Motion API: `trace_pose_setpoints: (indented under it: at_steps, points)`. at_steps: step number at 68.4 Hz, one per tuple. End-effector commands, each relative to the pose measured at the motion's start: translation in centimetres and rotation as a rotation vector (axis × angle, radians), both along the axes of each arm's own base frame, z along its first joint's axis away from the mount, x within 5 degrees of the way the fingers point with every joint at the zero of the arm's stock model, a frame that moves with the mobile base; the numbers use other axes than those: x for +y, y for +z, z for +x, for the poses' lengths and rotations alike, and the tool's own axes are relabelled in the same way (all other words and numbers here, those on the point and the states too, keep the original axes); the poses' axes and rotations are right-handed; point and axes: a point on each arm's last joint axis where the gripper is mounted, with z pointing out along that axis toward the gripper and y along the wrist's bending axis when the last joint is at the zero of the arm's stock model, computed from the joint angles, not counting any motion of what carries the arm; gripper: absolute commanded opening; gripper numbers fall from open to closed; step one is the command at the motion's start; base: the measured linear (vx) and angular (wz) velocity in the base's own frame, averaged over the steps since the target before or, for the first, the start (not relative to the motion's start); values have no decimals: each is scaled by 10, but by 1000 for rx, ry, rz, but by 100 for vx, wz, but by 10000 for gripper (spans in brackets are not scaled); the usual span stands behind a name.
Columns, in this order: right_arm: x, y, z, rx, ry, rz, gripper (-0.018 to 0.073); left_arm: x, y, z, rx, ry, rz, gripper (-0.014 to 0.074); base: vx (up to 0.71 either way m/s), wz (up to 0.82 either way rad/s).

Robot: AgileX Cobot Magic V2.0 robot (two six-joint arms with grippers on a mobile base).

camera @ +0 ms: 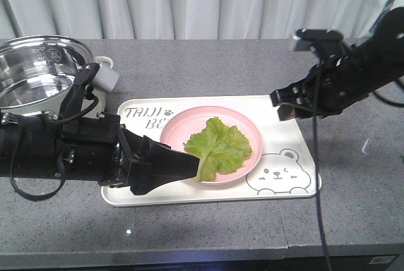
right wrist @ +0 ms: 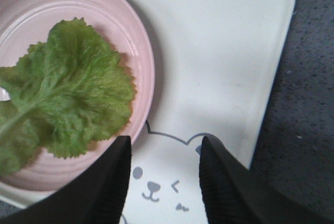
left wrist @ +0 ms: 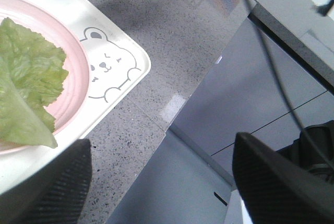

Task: Transfer vegetables to tray and serve
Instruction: 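Release the plate and withdraw the right gripper away from the tray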

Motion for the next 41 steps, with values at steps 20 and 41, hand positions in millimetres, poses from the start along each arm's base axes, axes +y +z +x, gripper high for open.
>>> trace_pose_setpoints:
  at_steps: [20,41]
  points:
    - [-21,68,-88,-240,-17,-32,249,0,19,-2,-27,17,-75,545,0,0]
    - [-30,56,-131,-292,-31,-52,243,2,16,-1,-50,33,-20,545,0,0]
